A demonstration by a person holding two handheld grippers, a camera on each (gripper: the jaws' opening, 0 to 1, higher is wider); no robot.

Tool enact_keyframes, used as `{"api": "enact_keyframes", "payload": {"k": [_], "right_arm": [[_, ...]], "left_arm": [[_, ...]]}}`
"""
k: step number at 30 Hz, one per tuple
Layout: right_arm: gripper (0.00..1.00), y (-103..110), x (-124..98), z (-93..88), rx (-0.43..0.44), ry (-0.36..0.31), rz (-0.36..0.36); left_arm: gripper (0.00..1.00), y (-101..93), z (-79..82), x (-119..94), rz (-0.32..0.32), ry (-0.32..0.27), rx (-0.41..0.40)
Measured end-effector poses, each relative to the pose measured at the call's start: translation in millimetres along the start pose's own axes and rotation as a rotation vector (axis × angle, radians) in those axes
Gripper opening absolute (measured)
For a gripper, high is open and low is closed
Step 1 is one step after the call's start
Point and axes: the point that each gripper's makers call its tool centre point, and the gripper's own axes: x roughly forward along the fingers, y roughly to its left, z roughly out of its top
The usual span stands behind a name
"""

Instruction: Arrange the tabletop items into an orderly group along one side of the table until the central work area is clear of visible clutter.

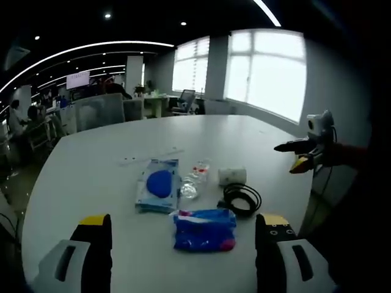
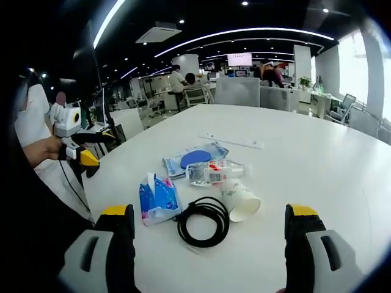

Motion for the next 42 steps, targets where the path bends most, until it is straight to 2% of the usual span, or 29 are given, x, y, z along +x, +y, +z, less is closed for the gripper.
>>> {"api": "enact_keyframes", "payload": {"k": [18,34,42], "right_arm": [[0.99,1,-5,-7.4,0.002,0.012,-0.011],[0.99,8,-6,-6.4,-0.005,0.009,-0.008],[0.99,9,-7,-3.5,-0.002,0.004,-0.007]], "left_arm": [[0.99,-1.8,-2.9,-2,-0.01,0.0,0.008],[1.0,0.4,1.2,-8,0.0,-0.02,-0.001],[1.0,-1.0,-2.1,-9,-0.015,-0.007,0.0]]}}
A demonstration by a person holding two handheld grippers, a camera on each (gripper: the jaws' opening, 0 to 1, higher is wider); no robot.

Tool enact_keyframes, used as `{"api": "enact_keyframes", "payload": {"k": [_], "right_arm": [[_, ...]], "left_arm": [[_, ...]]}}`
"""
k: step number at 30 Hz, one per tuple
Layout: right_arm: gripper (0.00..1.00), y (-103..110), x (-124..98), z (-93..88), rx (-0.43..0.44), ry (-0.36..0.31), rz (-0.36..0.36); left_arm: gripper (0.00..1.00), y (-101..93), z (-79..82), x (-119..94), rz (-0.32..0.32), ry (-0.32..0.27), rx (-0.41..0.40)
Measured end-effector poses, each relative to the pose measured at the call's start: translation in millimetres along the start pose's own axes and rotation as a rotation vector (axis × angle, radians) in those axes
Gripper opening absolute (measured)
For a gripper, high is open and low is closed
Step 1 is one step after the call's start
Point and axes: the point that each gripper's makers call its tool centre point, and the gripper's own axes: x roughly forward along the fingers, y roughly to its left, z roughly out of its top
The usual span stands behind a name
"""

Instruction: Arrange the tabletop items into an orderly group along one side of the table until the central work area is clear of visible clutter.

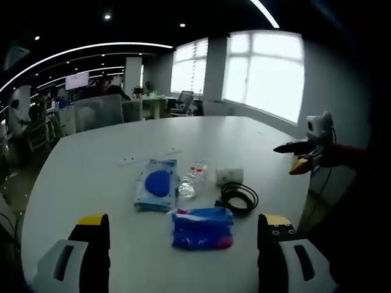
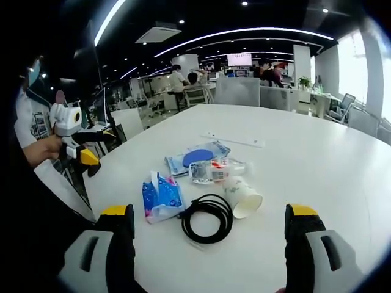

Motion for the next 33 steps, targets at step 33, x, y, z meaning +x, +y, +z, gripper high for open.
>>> {"api": "enact_keyframes", "payload": {"k": [33], "right_arm": [[0.98,-4,3,0.8,0.039,-0.006,-0.045]], "left_arm": [[0.97,-26.9,46.5,63,-0.168,0.03,0.091]]}}
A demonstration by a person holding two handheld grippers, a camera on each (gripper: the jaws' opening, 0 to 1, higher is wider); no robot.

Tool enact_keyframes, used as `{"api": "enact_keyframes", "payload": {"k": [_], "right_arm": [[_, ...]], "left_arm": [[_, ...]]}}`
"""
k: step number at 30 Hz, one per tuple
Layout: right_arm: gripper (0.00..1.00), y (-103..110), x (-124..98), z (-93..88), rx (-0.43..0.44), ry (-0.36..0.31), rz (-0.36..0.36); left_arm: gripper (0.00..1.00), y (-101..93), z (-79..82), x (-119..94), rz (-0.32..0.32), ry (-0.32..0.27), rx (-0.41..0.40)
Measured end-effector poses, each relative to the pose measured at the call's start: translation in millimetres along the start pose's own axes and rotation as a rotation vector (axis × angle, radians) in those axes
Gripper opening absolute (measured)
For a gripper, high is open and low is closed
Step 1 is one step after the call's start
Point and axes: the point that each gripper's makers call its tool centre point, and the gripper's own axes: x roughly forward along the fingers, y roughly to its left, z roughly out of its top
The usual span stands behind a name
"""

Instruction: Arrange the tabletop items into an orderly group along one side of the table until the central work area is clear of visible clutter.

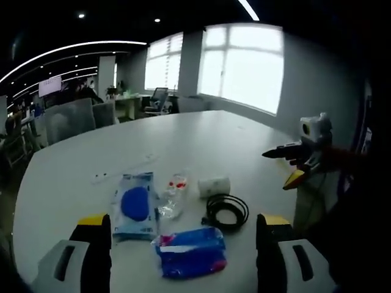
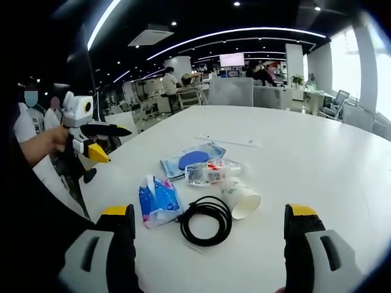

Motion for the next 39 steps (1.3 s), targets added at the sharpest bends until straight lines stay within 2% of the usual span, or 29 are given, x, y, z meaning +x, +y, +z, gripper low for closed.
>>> {"api": "enact_keyframes", "payload": {"k": [5,12,21,39], "right_arm": [[0.98,-2,0,-0.1,0.011,-0.002,-0.012],[0.98,-1,0,-6.4,0.018,0.017,-0.022],[0.98,-4,-3,-10.2,0.025,0.029,-0.031],[0.96,-13,2,-18.4,0.034,0.049,-0.051]], "left_arm": [[0.96,-6.3,17.2,16,-0.032,0.006,0.048],[0.94,-15.9,31.9,41,-0.095,0.034,0.064],[0.92,-21.6,53.6,72,-0.152,0.027,0.083],[0.85,-16.3,69.3,134,-0.214,0.083,0.113]]}}
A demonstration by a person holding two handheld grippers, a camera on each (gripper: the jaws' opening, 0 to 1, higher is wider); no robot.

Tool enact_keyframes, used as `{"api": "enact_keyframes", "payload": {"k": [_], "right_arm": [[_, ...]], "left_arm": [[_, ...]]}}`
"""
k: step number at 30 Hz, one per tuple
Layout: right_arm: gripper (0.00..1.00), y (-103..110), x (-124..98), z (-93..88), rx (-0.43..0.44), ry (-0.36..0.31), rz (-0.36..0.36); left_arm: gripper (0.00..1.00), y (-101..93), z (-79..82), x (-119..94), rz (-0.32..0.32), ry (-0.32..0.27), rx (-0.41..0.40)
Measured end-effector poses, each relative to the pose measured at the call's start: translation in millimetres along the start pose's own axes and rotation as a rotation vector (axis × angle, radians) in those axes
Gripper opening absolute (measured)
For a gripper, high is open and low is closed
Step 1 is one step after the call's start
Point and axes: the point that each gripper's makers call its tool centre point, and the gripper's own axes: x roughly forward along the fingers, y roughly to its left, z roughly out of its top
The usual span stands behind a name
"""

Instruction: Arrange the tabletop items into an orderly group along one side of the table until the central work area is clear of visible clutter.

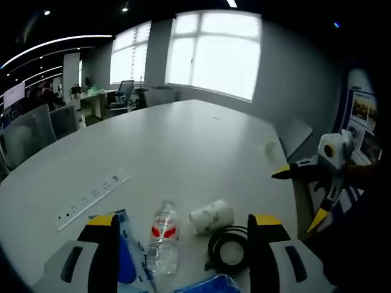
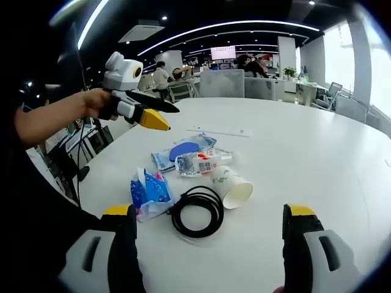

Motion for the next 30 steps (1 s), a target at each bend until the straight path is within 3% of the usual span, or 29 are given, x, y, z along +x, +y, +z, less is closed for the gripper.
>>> {"api": "enact_keyframes", "payload": {"k": [4,10,23,30], "right_arm": [[0.95,-4,2,0.6,0.01,-0.005,-0.013],[0.94,-8,6,-0.6,0.032,-0.002,-0.043],[0.93,-8,13,-7.5,0.035,0.032,-0.032],[0.93,-6,17,-13.2,0.032,0.058,-0.02]], "left_arm": [[0.78,5.2,-0.1,16,-0.019,0.023,-0.005],[0.76,8.8,-7.0,43,-0.053,0.074,-0.011],[0.66,12.8,-17.3,98,-0.101,0.184,-0.037],[0.6,12.6,-23.6,124,-0.112,0.229,0.002]]}}
